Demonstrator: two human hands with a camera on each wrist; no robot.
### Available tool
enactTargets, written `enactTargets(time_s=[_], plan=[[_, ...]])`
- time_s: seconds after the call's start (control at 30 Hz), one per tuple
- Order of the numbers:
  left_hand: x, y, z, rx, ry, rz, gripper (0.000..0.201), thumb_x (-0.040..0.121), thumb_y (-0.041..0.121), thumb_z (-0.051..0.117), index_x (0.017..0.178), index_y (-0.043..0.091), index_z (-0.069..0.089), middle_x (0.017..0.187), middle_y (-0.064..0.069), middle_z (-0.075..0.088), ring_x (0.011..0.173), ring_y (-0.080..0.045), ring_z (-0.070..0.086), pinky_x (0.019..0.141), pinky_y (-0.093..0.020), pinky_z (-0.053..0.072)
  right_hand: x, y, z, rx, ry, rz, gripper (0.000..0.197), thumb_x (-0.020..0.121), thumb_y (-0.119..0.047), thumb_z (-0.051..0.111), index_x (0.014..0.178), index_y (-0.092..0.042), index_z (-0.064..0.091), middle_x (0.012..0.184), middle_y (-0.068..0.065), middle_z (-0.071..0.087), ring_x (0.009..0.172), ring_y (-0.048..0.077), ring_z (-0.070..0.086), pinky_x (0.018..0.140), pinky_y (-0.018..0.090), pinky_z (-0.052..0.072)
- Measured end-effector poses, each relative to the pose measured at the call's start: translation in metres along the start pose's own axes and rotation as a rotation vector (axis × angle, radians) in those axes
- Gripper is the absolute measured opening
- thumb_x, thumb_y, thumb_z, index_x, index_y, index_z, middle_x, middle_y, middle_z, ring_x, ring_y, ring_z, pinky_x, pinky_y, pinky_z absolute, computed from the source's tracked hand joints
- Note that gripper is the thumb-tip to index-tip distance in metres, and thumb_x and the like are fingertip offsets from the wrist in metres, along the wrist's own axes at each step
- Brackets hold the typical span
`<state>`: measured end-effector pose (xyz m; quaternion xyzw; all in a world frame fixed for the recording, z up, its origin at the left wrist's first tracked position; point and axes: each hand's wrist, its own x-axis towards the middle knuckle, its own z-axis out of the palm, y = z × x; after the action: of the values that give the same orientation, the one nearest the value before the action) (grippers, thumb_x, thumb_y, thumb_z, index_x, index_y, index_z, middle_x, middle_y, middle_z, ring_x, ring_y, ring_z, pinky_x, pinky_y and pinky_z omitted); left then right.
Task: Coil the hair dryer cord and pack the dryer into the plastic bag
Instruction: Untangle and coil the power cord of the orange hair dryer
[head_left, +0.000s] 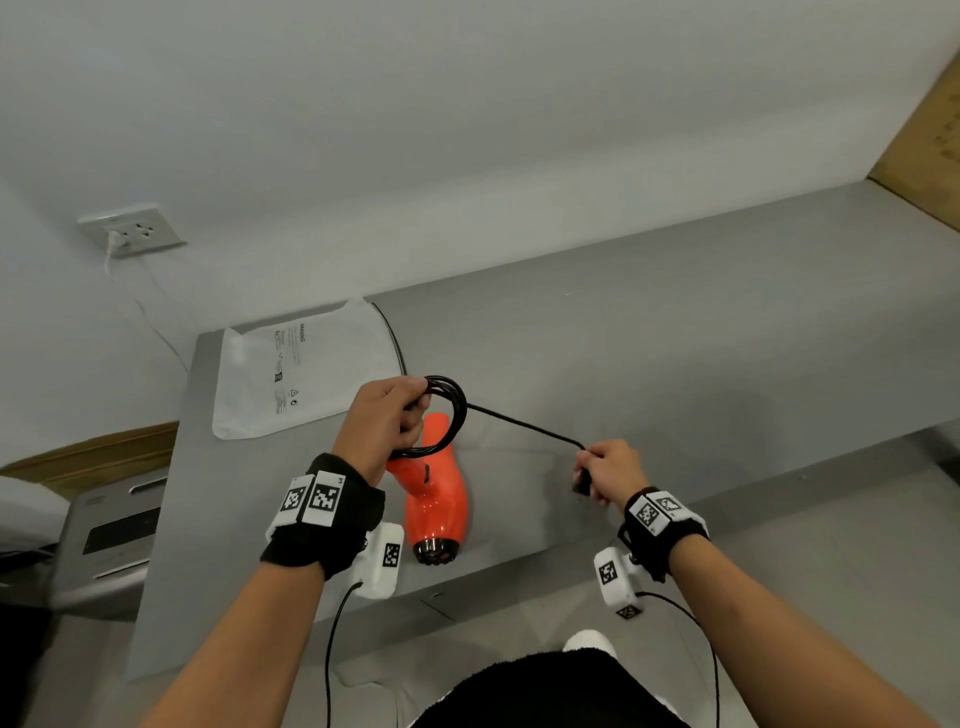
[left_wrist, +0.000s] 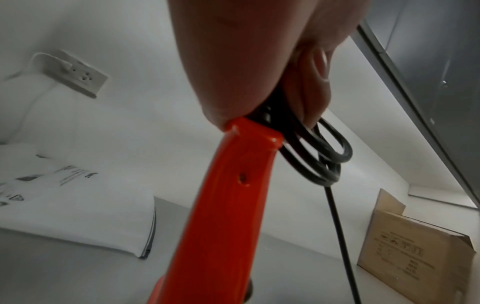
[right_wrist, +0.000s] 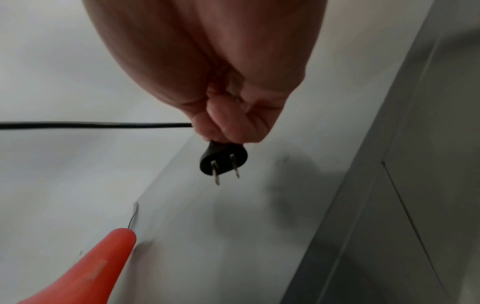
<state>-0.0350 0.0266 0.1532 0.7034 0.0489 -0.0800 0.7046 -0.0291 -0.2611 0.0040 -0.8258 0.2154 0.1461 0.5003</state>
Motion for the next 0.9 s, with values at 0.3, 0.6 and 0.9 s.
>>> enactTargets(time_s=[0.3, 0.6, 0.9], plan=[[0.009, -0.003, 0.01, 0.046, 0.058, 0.02, 0.036, 0.107, 0.026, 0.041, 0.076, 0.011, 0.051, 0.056, 0.005, 0.03, 0.045, -0.009, 0.022, 0.039, -0.017, 0.022, -0.066, -0.068, -0.019, 0.943, -0.417, -0.122, 0.014, 0.097, -0.009, 0.059, 0.088, -0.001, 0.067, 0.069, 0.014, 0.057, 0.05, 0.021, 0.055, 0.048, 0.029, 0.047], [0.008, 0.0, 0.034, 0.143, 0.041, 0.052, 0.035, 0.106, 0.026, 0.045, 0.077, 0.009, 0.055, 0.053, 0.006, 0.032, 0.043, -0.01, 0.025, 0.042, -0.022, 0.024, -0.101, -0.132, 0.018, 0.57, -0.23, -0.579, 0.009, 0.093, 0.001, 0.063, 0.099, 0.007, 0.068, 0.082, 0.029, 0.072, 0.074, 0.032, 0.075, 0.075, 0.041, 0.063], [0.003, -0.002, 0.041, 0.158, 0.036, 0.057, 0.037, 0.107, 0.027, 0.044, 0.083, 0.003, 0.059, 0.048, 0.009, 0.035, 0.041, -0.008, 0.028, 0.042, -0.02, 0.026, -0.087, -0.119, 0.057, 0.3, -0.004, -0.379, 0.022, 0.083, -0.023, 0.07, 0.089, -0.017, 0.049, 0.072, -0.002, 0.056, 0.06, 0.01, 0.051, 0.057, 0.023, 0.049]])
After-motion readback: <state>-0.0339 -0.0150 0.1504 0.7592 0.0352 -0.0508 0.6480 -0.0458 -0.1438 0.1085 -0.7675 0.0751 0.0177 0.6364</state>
